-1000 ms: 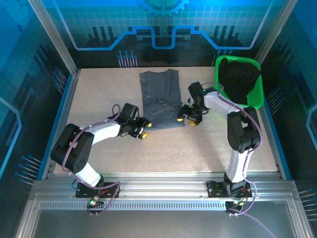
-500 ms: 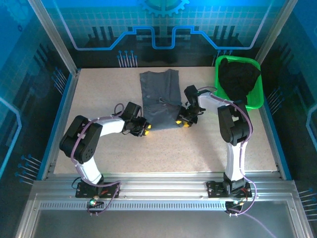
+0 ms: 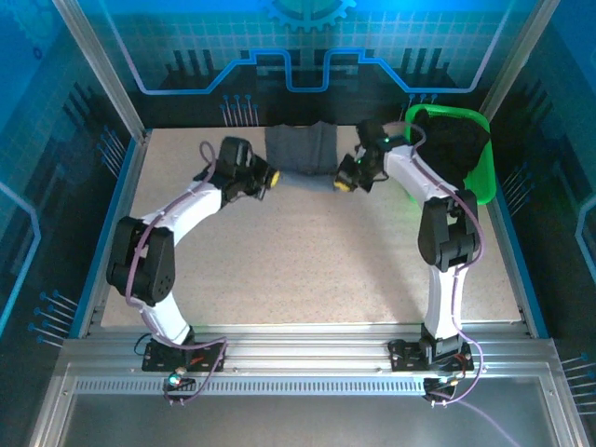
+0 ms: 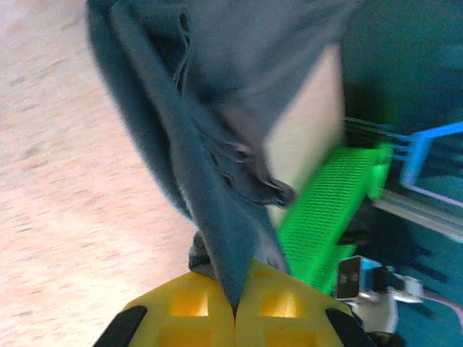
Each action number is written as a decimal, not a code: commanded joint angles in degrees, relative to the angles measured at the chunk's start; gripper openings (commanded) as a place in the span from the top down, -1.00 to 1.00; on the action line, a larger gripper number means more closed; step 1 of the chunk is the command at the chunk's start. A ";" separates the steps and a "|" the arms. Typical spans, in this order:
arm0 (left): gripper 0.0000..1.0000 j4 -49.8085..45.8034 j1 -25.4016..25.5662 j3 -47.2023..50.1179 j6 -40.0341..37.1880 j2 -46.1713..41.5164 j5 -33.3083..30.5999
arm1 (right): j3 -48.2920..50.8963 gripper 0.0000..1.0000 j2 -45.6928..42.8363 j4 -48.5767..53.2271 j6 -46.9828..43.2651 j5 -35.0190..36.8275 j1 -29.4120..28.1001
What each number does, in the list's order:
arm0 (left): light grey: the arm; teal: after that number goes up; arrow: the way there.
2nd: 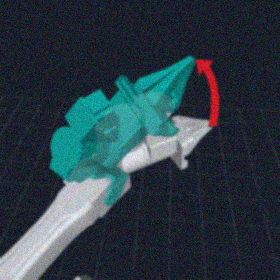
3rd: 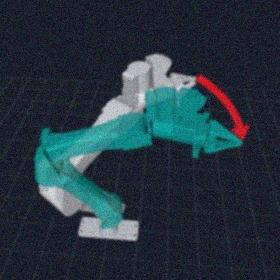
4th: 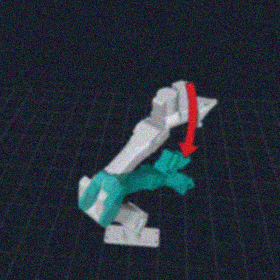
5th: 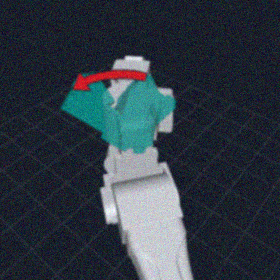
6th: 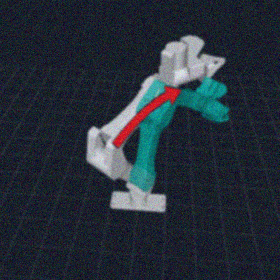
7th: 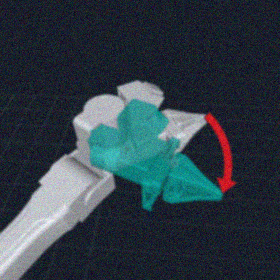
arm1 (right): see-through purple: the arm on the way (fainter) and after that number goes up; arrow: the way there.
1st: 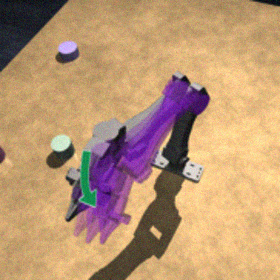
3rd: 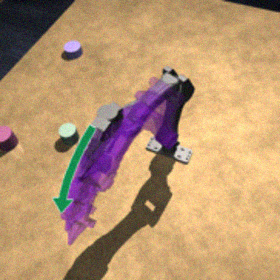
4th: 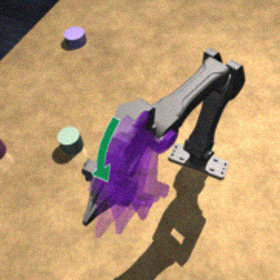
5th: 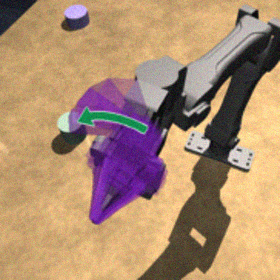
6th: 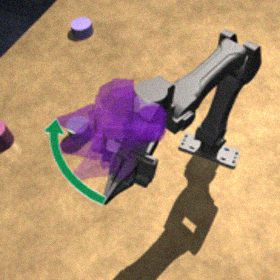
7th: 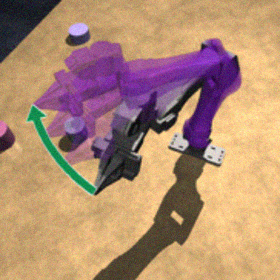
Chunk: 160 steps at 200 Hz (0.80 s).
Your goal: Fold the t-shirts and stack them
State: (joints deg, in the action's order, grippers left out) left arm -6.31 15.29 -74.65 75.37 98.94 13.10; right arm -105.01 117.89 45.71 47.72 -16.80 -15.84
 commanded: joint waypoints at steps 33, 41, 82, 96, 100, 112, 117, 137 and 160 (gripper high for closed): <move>1.00 -2.62 0.38 8.59 -1.68 -7.08 4.32 | 6.90 1.00 -5.37 4.82 -2.24 -1.54 -0.91; 1.00 -2.24 0.89 12.20 -1.32 -8.50 5.17 | 11.30 1.00 -7.24 3.50 -2.07 -1.66 -1.34; 1.00 -5.56 6.44 30.91 -0.84 -17.42 8.58 | 32.84 1.00 -16.94 -1.08 -2.30 -3.10 -4.58; 1.00 -7.22 8.62 36.86 0.08 -21.33 8.82 | 38.94 1.00 -19.67 -1.23 -3.07 -4.42 -6.32; 1.00 -7.58 9.33 38.32 0.27 -22.54 8.91 | 40.48 1.00 -20.33 -0.88 -3.35 -4.79 -6.86; 1.00 -9.60 11.59 41.47 0.68 -25.96 9.23 | 44.78 1.00 -22.52 0.35 -4.44 -5.66 -8.17; 1.00 -10.45 12.26 42.55 0.77 -27.15 9.64 | 46.55 1.00 -23.66 0.75 -4.75 -5.83 -8.73; 1.00 -13.45 14.31 45.89 1.33 -32.09 11.62 | 52.06 1.00 -28.40 1.89 -4.71 -7.60 -10.68; 1.00 -18.13 14.22 44.16 0.12 -37.48 11.51 | 51.30 1.00 -33.29 6.10 -4.42 -6.76 -12.50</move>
State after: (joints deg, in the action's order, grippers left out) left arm -16.91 29.58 -29.41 75.53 66.37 23.77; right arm -53.15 89.67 46.37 44.05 -23.68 -27.00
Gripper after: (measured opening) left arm 0.053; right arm 0.061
